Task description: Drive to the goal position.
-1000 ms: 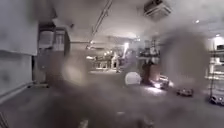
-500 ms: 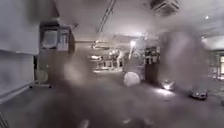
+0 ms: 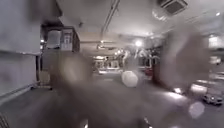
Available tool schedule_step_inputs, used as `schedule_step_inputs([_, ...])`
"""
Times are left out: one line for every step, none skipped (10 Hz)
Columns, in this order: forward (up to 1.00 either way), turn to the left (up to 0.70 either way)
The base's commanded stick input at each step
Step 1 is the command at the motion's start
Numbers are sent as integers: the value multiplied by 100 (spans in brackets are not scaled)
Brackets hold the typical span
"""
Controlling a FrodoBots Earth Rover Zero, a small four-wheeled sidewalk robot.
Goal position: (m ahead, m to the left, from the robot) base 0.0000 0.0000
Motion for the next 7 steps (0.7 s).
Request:
schedule_step_inputs([45, 0])
schedule_step_inputs([45, 0])
schedule_step_inputs([45, 0])
schedule_step_inputs([45, 0])
schedule_step_inputs([45, 0])
schedule_step_inputs([45, 0])
schedule_step_inputs([45, 0])
